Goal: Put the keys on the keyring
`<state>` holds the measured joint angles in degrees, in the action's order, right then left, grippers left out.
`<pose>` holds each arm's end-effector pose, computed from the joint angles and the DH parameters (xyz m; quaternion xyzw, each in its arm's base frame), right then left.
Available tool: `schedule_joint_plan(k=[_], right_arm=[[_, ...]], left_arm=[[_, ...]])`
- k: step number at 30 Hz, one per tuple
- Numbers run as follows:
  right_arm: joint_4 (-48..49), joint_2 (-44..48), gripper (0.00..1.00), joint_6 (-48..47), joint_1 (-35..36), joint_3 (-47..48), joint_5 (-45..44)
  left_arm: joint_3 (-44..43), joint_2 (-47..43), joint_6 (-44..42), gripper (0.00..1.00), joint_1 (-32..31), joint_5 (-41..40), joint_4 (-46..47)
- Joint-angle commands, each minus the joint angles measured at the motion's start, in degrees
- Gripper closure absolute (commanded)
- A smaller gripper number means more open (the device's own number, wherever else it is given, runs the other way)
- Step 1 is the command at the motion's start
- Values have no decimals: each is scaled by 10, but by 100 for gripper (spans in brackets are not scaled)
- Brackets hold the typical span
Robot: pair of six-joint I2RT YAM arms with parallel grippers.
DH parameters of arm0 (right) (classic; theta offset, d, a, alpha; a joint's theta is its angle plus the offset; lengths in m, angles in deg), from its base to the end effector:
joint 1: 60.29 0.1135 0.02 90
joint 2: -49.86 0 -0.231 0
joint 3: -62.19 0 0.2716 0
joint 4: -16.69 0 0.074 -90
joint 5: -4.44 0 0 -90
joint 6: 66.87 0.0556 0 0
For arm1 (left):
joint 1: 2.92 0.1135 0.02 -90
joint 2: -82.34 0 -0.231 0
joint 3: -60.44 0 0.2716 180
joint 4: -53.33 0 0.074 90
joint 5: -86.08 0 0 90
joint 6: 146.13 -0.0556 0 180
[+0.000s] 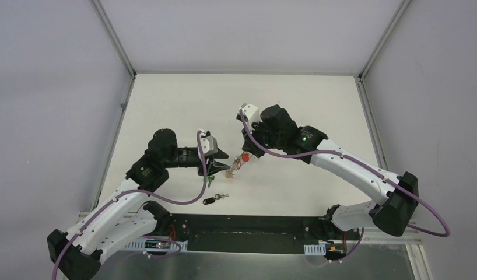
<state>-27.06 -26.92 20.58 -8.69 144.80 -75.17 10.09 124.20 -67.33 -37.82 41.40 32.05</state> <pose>0.2026 0.2718 0.2869 -0.4427 0.7786 0.2555 0.3640 0.1634 -0.1622 0.2827 0.5035 0.5695 -0.4129 0.5017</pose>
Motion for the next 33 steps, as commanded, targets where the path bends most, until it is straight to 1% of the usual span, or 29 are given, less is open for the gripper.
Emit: schedule_joint_plan(k=[1,2,3,4,9,13,24,33], right_arm=[[31,39,100,-5,-2,2,10],[35,43,100,-96,-1,-1,235],[38,48,100,-110,-1,-5,267],[43,53,100,-115,-2,-8,277],[57,69,100,-123,-2,-22,296],[56,70,100,-123,-2,-21,286],[52,67,100,-125,-2,-21,282],[59,69,100,-119,-2,-20,280]], left_arm=[[-42,32,-36,59,-2,24,10],[-50,39,-37,59,-2,21,10],[-55,45,-39,59,-2,20,12],[-59,52,-41,59,-2,17,12],[-79,84,-47,60,-2,17,20],[-86,98,-47,63,-2,42,30],[-61,50,-73,62,-2,70,31],[-70,73,-42,59,-3,106,35]])
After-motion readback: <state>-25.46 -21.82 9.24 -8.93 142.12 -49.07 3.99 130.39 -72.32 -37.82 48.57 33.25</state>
